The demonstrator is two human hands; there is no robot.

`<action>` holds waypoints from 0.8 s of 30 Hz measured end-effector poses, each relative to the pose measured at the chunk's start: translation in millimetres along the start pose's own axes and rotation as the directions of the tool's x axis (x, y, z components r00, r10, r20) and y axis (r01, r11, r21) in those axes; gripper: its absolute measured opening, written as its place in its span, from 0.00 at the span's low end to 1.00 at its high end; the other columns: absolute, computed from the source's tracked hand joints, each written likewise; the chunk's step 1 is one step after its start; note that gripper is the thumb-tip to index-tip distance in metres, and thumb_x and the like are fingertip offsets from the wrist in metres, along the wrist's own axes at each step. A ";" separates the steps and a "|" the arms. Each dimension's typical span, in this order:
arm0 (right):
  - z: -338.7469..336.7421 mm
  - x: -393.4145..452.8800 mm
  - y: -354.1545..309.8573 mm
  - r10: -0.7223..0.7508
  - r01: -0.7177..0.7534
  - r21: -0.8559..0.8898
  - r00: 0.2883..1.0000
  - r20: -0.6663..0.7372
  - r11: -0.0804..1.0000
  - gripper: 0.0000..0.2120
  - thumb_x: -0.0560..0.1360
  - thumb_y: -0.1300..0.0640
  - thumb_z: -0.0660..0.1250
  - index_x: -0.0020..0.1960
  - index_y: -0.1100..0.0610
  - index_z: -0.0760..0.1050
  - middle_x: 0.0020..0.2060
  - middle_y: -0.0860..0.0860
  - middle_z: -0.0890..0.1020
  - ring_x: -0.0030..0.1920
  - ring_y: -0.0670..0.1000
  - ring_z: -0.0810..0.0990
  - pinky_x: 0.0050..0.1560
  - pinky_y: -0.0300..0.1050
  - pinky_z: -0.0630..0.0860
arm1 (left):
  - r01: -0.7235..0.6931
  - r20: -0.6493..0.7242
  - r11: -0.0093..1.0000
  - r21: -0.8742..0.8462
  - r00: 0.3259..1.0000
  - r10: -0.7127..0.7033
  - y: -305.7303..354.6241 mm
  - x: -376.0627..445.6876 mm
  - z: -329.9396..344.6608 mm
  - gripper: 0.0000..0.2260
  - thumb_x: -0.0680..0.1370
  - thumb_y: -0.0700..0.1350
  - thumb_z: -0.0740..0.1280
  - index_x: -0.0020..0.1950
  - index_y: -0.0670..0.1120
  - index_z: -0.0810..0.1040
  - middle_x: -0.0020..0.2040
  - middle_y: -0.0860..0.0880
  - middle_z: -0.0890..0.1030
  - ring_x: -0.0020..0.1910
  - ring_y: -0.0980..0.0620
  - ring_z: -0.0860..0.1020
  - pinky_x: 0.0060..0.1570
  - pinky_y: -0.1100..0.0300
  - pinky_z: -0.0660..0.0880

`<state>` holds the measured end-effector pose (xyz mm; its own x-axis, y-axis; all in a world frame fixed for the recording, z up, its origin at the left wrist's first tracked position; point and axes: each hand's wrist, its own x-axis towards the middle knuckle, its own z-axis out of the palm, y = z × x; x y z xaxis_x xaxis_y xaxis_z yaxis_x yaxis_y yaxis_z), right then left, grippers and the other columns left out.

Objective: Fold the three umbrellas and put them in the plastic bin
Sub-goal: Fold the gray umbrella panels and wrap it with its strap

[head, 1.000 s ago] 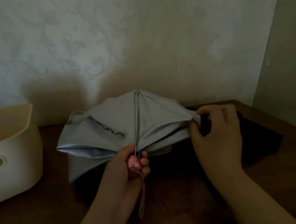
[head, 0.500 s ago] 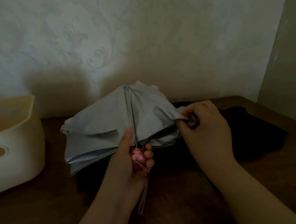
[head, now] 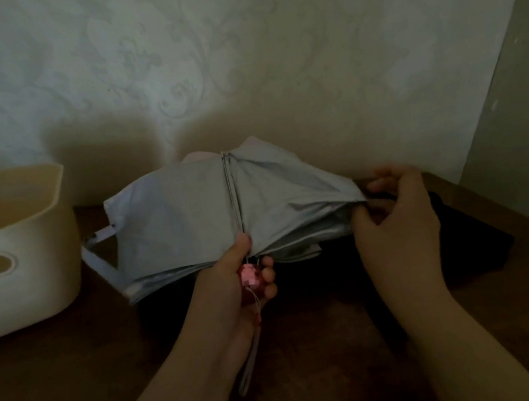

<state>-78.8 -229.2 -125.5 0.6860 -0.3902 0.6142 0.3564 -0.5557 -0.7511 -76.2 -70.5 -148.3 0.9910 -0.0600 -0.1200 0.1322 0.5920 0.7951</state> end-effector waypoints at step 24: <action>-4.7 -4.0 -2.2 0.247 -0.251 0.027 0.962 0.118 0.967 0.20 0.78 0.48 0.62 0.67 0.48 0.61 0.42 0.47 0.79 0.38 0.47 0.82 0.33 0.41 0.77 | -0.096 -0.060 0.994 0.054 0.993 0.099 -0.8 2.0 -1.7 0.06 0.78 0.43 0.63 0.44 0.42 0.75 0.25 0.48 0.74 0.20 0.55 0.71 0.19 0.67 0.66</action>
<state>-85.3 -229.8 -125.2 0.8228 -0.4255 0.3768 0.1896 -0.4195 -0.8877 -74.4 -69.7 -150.2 0.9959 0.0478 -0.0763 0.0375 0.5506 0.8340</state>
